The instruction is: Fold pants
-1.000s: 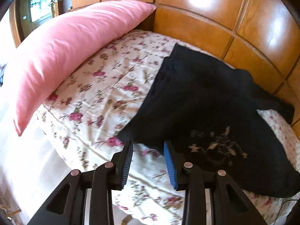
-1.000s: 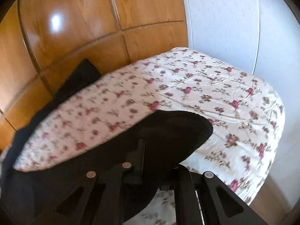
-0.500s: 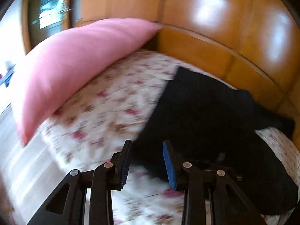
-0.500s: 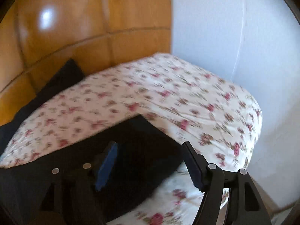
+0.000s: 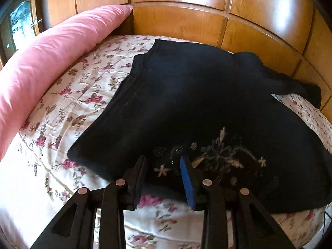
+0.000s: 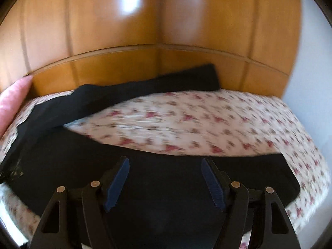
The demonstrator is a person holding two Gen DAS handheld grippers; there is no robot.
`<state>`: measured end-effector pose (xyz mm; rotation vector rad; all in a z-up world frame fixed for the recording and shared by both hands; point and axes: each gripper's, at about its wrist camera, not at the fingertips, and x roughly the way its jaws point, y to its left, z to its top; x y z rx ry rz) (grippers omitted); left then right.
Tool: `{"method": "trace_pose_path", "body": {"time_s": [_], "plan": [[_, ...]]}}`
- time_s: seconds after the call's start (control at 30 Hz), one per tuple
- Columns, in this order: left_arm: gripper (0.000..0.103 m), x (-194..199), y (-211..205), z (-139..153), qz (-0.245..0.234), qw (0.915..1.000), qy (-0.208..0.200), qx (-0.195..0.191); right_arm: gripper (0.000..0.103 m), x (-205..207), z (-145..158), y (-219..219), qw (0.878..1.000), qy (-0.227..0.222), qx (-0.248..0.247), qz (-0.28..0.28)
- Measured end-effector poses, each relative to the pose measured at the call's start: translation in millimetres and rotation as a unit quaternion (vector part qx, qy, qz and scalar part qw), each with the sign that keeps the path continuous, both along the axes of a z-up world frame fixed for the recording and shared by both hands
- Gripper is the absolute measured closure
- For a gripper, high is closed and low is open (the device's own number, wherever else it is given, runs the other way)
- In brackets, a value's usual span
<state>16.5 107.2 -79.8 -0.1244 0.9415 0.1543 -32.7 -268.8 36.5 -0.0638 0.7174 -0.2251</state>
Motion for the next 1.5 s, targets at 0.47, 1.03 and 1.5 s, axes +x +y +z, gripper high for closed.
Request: {"method": "trace_pose_path", "body": {"time_s": [0.47, 1.03, 1.5], "plan": [[0.068, -13, 13, 14, 0.008, 0.9996, -0.014, -0.025, 0.03, 24, 3, 65, 0.996, 0.001, -0.047, 0.072], [0.068, 73, 38, 50, -0.002, 0.9945, 0.01, -0.104, 0.024, 91, -45, 38, 0.991, 0.098, 0.018, 0.087], [0.069, 229, 79, 55, 0.023, 0.9892, 0.018, -0.143, 0.024, 208, -41, -16, 0.988, 0.118, 0.059, 0.084]]}}
